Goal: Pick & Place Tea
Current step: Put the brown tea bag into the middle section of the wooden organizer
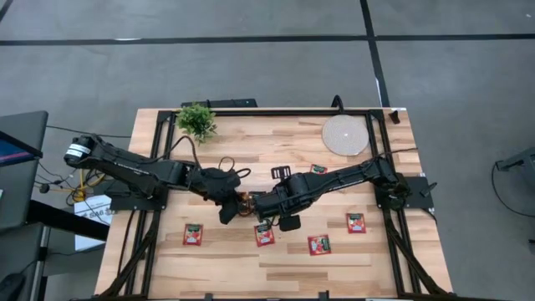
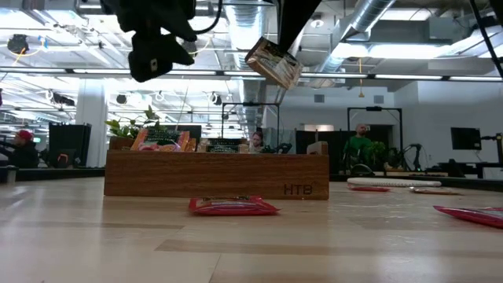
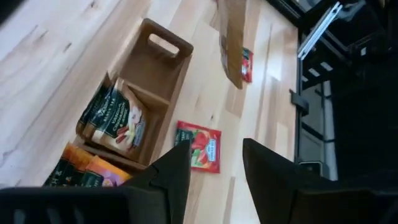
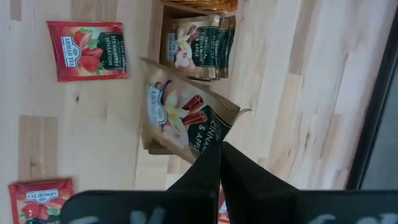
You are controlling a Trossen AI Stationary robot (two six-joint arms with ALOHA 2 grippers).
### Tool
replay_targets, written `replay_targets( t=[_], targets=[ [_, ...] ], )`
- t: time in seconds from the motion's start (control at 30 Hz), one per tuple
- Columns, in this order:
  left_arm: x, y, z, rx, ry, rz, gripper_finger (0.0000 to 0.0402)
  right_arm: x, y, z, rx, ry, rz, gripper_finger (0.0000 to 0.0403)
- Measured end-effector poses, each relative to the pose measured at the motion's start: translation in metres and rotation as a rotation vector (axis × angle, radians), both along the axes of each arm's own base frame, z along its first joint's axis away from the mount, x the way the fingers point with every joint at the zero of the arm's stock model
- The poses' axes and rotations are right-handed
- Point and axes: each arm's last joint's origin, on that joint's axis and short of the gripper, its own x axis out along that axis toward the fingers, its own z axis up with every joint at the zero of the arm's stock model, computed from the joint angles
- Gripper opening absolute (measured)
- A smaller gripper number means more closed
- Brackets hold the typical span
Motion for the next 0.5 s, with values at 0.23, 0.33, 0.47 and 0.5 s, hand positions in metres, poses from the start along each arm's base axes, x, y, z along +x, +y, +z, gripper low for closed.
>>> replay_targets(
  t=[0.23, 0.33, 0.47, 0.5],
  targets=[
    [0.009, 0.02, 0.011, -0.132, -0.107, -0.047, 0.0137, 0.0, 0.001, 0.0, -0.02, -0.006, 0.004, 0.0],
    [0.013, 0.029, 0.018, -0.168, -0.186, -0.055, 0.0137, -0.001, 0.007, 0.0, -0.018, -0.012, 0.017, 0.0],
    [0.017, 0.039, 0.022, -0.213, -0.235, -0.008, 0.0137, -0.001, 0.013, 0.001, -0.013, -0.033, 0.036, 0.0],
    [0.017, 0.039, 0.022, -0.23, -0.23, 0.004, 0.0137, -0.001, 0.013, 0.001, -0.011, -0.036, 0.037, 0.0]
  ],
)
